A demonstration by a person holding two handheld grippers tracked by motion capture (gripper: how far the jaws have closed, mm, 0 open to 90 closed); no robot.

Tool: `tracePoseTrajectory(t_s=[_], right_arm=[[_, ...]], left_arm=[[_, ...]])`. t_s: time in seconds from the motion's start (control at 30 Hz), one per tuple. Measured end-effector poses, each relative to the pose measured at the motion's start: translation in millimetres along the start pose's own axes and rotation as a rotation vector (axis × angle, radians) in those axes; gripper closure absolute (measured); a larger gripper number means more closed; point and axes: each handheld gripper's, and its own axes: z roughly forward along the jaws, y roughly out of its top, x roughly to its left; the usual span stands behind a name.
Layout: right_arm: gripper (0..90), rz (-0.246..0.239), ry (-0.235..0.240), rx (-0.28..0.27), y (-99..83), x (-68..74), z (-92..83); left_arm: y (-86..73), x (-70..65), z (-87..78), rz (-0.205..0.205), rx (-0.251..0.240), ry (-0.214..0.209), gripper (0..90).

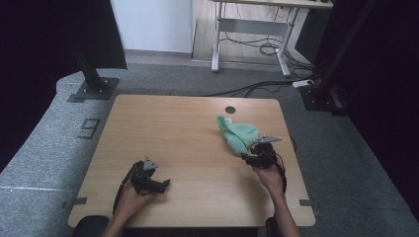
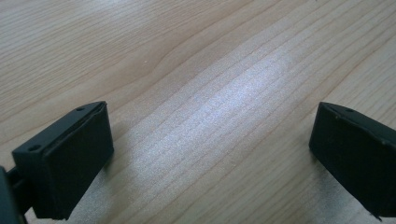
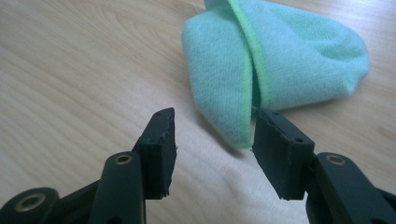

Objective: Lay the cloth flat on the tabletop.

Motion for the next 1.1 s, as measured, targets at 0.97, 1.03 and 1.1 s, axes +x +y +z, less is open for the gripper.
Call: tracePoseTrajectory(t_s=[0.97, 1.03, 1.1], right_arm=[[83.3, -0.011, 0.1, 0.007, 13.7, 8.0, 25.0], [83.3, -0.032, 0.112, 0.006, 18.2, 14.0, 20.8], [83.2, -0.05, 0.12, 0.004, 23.7, 20.4, 17.0]], left_arm=[[0.0, -0.3, 0.1, -0.001, -0.001, 0.0, 0.0], [0.0, -0.3, 0.1, -0.001, 0.0, 0.001, 0.0], [0.0, -0.3, 0.1, -0.001, 0.0, 0.001, 0.0]])
